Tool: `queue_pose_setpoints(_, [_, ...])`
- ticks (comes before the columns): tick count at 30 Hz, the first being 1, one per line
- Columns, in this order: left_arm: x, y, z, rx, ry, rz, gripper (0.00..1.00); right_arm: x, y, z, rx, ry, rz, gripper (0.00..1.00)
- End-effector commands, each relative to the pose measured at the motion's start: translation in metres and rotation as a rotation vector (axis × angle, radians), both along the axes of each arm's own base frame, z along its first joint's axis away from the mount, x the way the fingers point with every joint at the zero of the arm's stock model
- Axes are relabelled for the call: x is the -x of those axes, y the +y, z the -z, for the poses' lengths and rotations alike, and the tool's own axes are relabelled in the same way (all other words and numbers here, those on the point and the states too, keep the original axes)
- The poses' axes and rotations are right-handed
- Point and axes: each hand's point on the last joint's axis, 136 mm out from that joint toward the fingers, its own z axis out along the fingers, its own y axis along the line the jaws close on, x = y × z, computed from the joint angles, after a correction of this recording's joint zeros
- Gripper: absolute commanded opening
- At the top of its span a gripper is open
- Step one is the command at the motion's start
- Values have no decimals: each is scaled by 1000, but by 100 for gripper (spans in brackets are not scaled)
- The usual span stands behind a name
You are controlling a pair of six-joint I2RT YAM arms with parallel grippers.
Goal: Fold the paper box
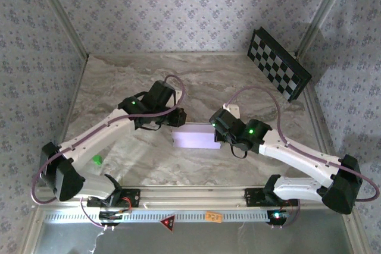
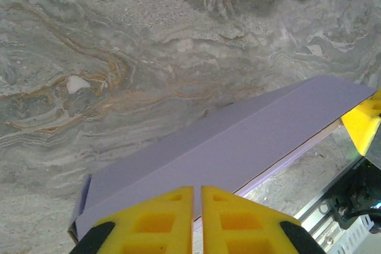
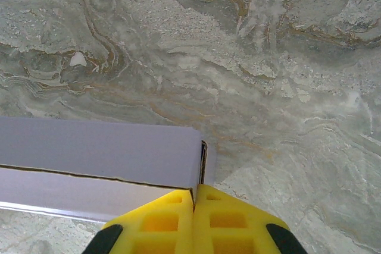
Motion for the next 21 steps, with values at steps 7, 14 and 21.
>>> queue_pose_setpoints(7, [14, -8, 15, 18, 38, 35, 11, 6, -9, 3, 41, 18, 3, 8])
queue_pose_setpoints(14, [17, -7, 26, 15, 57, 20, 10, 9, -12, -16, 13, 0, 7, 23])
queue_pose_setpoints(21, [19, -7, 29, 15, 64, 18, 10, 11, -13, -54, -73, -56, 12, 29])
